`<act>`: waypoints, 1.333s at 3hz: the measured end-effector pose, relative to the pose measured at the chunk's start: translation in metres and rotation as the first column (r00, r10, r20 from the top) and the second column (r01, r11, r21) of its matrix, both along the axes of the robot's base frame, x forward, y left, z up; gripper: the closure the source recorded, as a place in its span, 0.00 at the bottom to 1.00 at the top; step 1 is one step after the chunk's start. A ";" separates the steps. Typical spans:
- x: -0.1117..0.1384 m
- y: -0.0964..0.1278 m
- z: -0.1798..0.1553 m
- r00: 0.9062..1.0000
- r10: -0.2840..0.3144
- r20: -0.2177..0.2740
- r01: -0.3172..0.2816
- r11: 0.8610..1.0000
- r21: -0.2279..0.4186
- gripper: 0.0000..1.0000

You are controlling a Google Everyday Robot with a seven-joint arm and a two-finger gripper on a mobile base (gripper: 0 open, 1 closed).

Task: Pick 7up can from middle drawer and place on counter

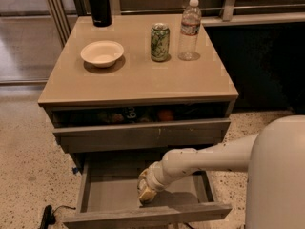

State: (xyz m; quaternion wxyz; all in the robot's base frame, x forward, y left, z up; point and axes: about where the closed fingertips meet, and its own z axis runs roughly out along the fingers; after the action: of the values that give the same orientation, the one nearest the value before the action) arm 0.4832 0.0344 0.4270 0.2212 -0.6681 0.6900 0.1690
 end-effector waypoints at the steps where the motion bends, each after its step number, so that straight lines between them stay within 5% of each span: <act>1: -0.002 -0.001 0.005 1.000 0.002 -0.003 -0.002 1.000 -0.002 1.00; 4: -0.016 -0.008 0.072 1.000 -0.001 0.009 0.001 1.000 -0.023 1.00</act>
Offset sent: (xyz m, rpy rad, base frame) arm -0.0041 -0.0070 0.0343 -0.0051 -0.0135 -0.0069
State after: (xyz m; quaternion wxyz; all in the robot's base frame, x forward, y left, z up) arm 0.4676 0.0262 0.4991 0.2169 -0.6709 0.6913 0.1580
